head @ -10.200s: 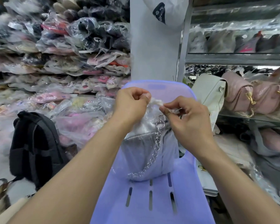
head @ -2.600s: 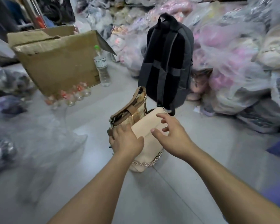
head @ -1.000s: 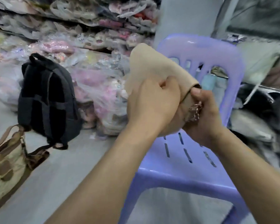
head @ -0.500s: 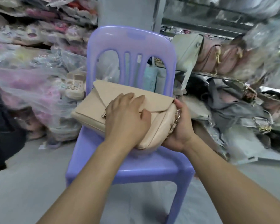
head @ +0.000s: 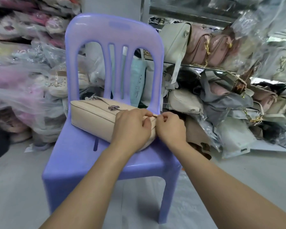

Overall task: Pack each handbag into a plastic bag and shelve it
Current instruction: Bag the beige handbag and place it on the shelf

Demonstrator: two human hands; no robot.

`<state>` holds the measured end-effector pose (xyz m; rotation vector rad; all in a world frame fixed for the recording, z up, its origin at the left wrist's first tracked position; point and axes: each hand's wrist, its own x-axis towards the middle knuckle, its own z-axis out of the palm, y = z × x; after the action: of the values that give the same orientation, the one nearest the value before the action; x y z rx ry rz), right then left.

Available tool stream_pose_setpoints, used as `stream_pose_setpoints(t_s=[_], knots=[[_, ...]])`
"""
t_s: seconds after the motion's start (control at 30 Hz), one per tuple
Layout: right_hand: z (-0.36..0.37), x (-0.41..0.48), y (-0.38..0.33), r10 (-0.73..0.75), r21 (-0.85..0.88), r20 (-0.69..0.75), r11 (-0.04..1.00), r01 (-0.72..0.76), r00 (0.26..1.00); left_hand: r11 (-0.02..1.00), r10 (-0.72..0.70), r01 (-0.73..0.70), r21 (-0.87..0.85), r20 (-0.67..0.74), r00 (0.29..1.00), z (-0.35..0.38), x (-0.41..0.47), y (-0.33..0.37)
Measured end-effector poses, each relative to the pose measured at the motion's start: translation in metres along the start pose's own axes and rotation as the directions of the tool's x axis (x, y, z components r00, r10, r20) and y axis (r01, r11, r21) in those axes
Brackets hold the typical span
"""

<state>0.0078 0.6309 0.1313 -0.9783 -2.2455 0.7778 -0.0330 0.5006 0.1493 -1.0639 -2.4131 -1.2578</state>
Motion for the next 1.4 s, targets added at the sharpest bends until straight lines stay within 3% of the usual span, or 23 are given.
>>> stream_pose_setpoints(t_s=[0.17, 0.27, 0.4, 0.57, 0.73, 0.87, 0.97, 1.07, 1.2, 1.3, 1.4], knots=[[-0.020, -0.004, -0.006, -0.164, -0.118, 0.023, 0.979, 0.166, 0.986, 0.973, 0.036, -0.035, -0.228, -0.002, 0.999, 0.019, 0.000, 0.031], [-0.049, 0.001, -0.009, -0.143, -0.104, 0.116, 0.982, 0.155, 0.983, 0.941, 0.049, -0.064, -0.331, -0.054, 0.997, 0.033, 0.002, 0.054], [-0.073, 0.006, 0.021, -0.176, -0.199, 0.206, 0.956, 0.217, 0.963, 0.885, -0.022, 0.022, -0.465, 0.005, 1.000, 0.065, 0.001, 0.079], [-0.091, -0.011, 0.097, -0.224, -0.288, 0.334, 0.901, 0.326, 0.916, 0.845, -0.127, 0.202, -0.496, 0.181, 0.975, 0.122, -0.021, 0.090], [-0.073, -0.018, 0.178, -0.129, -0.257, 0.350, 0.939, 0.227, 0.928, 0.952, 0.024, 0.021, -0.306, 0.142, 0.990, 0.165, -0.042, 0.090], [-0.055, -0.013, 0.243, 0.005, -0.254, 0.375, 0.962, 0.097, 0.927, 0.981, 0.151, -0.105, -0.162, 0.304, 0.940, 0.217, -0.076, 0.074], [-0.044, -0.011, 0.286, 0.160, -0.266, 0.383, 0.962, -0.058, 0.910, 0.984, -0.080, 0.150, -0.101, 0.500, 0.862, 0.261, -0.103, 0.055], [-0.032, -0.015, 0.329, 0.342, -0.332, 0.468, 0.922, -0.196, 0.815, 0.927, -0.336, 0.366, 0.085, 0.625, 0.705, 0.302, -0.122, 0.027], [-0.023, -0.027, 0.372, 0.499, -0.365, 0.575, 0.866, -0.343, 0.649, 0.842, -0.537, 0.315, 0.438, 0.624, 0.567, 0.338, -0.145, -0.004], [-0.016, -0.039, 0.389, 0.525, -0.397, 0.587, 0.850, -0.346, 0.616, 0.740, -0.660, 0.284, 0.610, 0.575, 0.483, 0.349, -0.158, -0.020], [-0.009, -0.046, 0.400, 0.528, -0.462, 0.574, 0.840, -0.284, 0.626, 0.746, -0.647, 0.220, 0.628, 0.607, 0.462, 0.359, -0.166, -0.027]])
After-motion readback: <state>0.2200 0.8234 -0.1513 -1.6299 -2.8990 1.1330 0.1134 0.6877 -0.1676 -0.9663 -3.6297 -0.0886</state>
